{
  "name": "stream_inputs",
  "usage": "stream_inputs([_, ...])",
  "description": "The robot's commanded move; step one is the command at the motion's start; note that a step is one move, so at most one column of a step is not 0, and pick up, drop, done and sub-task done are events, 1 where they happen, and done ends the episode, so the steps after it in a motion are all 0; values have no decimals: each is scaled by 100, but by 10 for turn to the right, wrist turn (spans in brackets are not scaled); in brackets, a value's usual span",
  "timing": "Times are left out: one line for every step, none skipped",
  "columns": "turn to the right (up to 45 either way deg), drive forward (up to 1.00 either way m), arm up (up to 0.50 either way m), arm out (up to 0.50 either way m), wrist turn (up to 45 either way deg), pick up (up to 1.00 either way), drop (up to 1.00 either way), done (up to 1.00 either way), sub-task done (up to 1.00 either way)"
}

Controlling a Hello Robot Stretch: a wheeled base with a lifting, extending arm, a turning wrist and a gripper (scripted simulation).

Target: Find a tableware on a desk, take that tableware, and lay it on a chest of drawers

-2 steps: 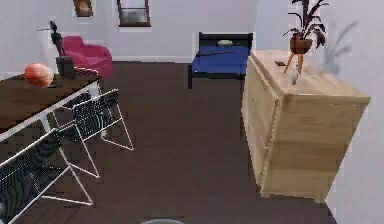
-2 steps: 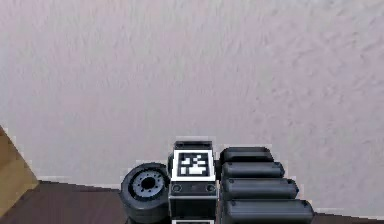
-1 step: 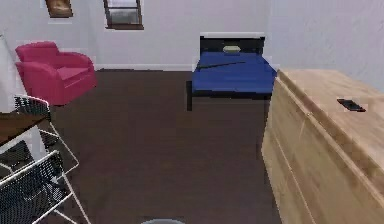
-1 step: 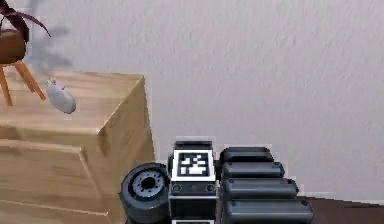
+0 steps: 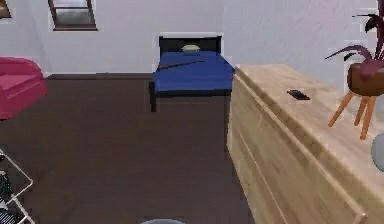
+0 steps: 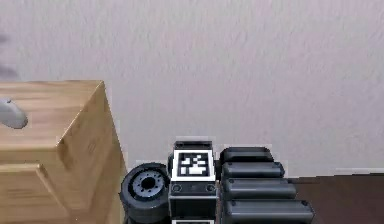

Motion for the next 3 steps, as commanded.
stream_inputs([0, 100, 0, 0, 0, 0, 0, 0, 0])
stream_inputs([60, 0, 0, 0, 0, 0, 0, 0, 0])
stream_inputs([0, 15, 0, 0, 0, 0, 0, 0, 0])
